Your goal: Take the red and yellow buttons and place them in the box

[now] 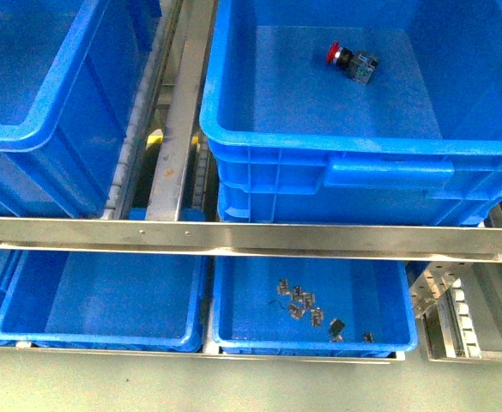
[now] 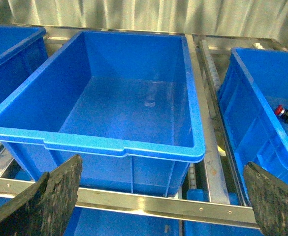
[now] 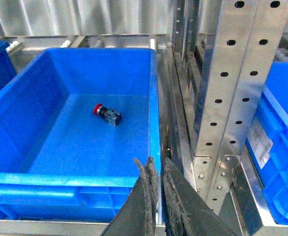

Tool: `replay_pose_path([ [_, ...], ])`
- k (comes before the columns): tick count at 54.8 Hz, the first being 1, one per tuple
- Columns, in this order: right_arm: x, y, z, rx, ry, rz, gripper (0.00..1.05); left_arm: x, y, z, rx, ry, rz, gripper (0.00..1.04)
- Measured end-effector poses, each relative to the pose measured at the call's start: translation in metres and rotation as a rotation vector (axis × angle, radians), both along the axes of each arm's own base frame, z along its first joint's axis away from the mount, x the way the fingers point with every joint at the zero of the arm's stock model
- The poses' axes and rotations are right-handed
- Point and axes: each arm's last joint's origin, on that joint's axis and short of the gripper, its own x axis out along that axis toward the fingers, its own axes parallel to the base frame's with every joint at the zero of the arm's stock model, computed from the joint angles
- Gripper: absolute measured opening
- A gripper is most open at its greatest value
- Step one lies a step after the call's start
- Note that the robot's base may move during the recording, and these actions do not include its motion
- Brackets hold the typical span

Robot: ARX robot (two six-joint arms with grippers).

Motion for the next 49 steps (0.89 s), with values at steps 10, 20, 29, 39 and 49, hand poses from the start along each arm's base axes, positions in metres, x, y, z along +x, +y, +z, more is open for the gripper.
replay_pose_path([
  [10, -0.006, 0.0, 0.001, 0.0, -0.004, 0.0, 0.03, 0.0, 0.0, 0.0, 0.0, 0.0, 0.0, 0.97],
  [20, -0.011, 0.0, 0.001, 0.0, -0.005, 0.0, 0.03, 0.0, 0.0, 0.0, 0.0, 0.0, 0.0, 0.97],
  [29, -0.014, 0.0, 0.001, 0.0, -0.005, 0.0, 0.03, 0.0, 0.0, 0.0, 0.0, 0.0, 0.0, 0.97],
  [39, -0.018, 0.0, 0.001, 0.0, -0.005, 0.0, 0.03, 0.0, 0.0, 0.0, 0.0, 0.0, 0.0, 0.97],
  [49, -0.028, 0.0, -0.003, 0.0, 0.016, 0.001, 0.03, 0.0, 0.0, 0.0, 0.0, 0.0, 0.0, 0.97],
])
